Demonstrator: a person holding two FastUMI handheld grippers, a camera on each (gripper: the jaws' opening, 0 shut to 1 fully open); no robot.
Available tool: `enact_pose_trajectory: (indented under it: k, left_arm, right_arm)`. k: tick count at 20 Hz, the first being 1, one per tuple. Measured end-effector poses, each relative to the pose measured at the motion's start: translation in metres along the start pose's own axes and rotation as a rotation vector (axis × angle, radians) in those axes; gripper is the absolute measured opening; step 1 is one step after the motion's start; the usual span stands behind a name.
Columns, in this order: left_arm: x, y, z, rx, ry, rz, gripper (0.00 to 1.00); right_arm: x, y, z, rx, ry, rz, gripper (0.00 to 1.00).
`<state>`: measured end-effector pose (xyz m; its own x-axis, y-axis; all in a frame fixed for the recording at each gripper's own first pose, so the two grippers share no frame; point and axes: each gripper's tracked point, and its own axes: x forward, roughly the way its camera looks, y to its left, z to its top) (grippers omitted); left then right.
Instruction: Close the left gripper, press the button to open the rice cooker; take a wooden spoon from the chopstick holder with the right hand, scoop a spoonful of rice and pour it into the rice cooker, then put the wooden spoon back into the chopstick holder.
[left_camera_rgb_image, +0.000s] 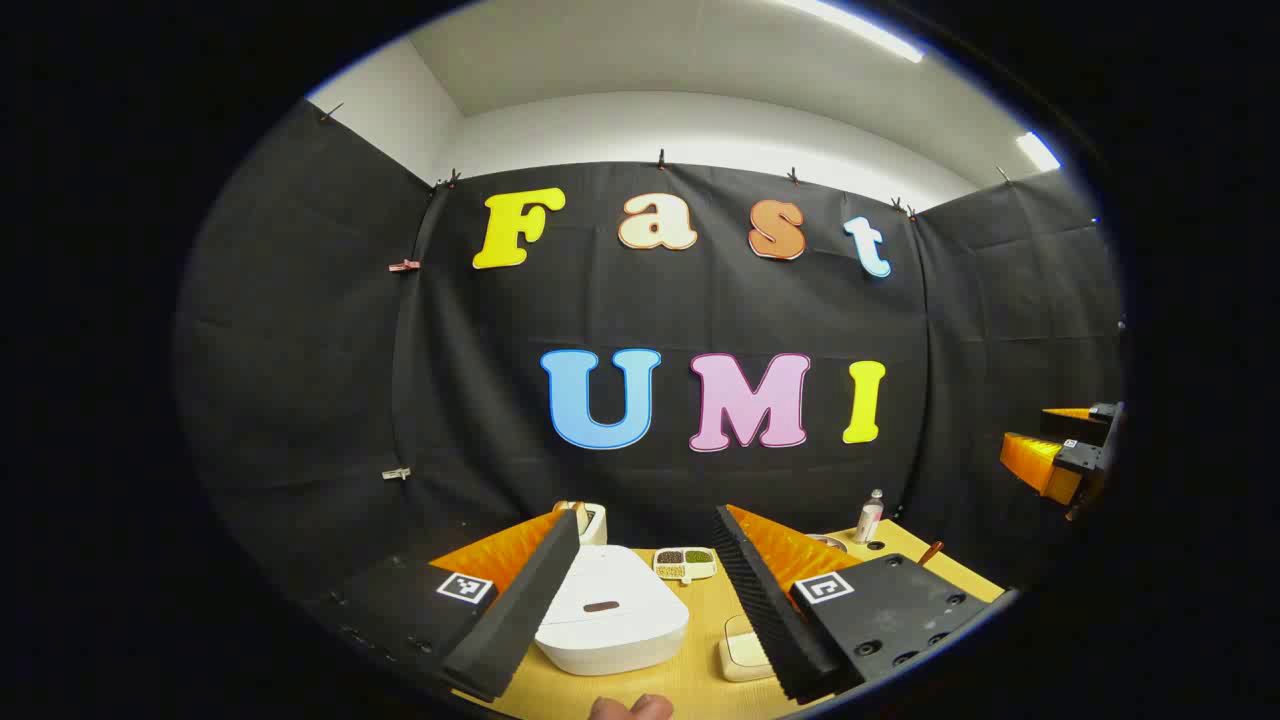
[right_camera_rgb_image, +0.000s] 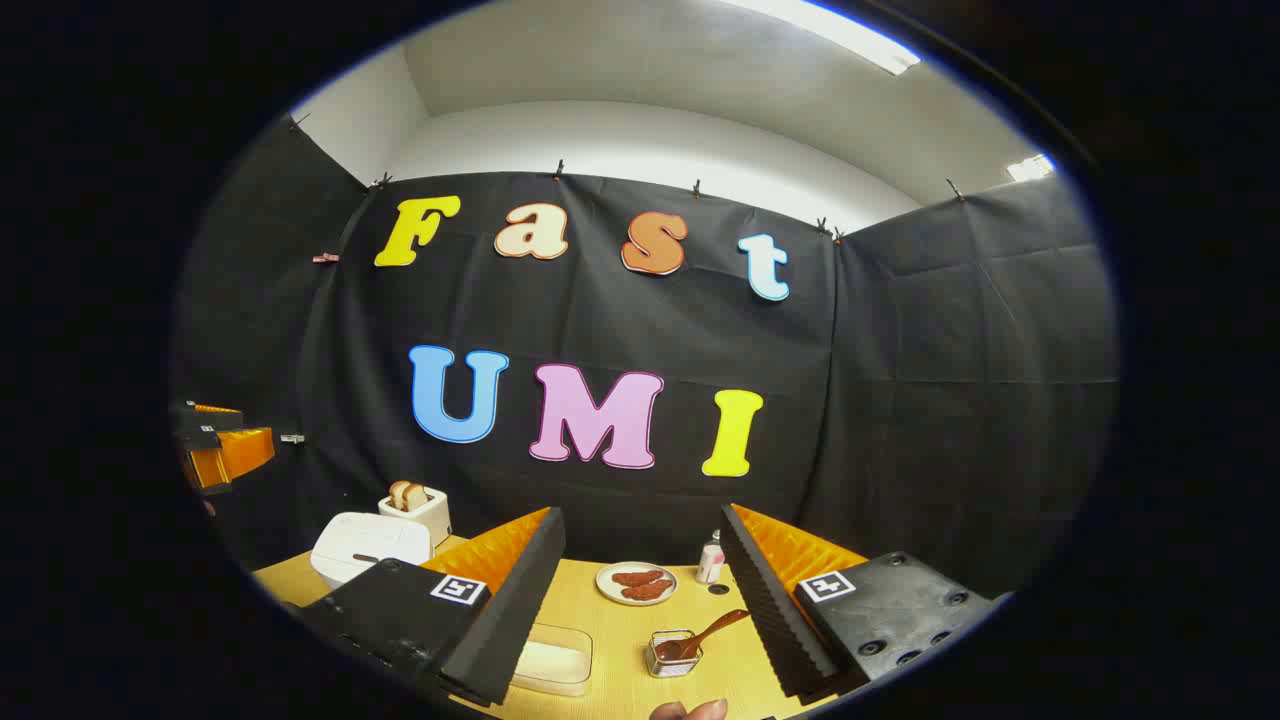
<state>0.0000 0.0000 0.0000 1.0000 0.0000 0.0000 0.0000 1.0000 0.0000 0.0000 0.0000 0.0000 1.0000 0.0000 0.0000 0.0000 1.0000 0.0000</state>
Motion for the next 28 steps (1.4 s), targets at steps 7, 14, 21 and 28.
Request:
enact_pose_trajectory:
  k: [7,14,21,28]
  left_arm:
    - [-0.0019,0.0000,-0.0010,0.009,0.000,0.000,0.94]
    - [-0.0026,0.0013,0.0004,0.009,0.000,0.014,0.94]
    - [-0.0029,0.0007,0.0004,0.024,-0.005,0.008,0.94]
    - [-0.0026,-0.0004,0.0004,0.014,-0.007,-0.012,0.94]
  right_arm:
    - [-0.0019,0.0011,0.0009,0.006,0.003,0.001,0.97]
    - [-0.0029,-0.0033,0.0035,0.004,0.000,-0.009,0.97]
    - [-0.0054,-0.0054,0.0019,-0.006,0.007,-0.015,0.97]
    - [-0.0054,-0.0046,0.0032,-0.014,0.004,-0.019,0.97]
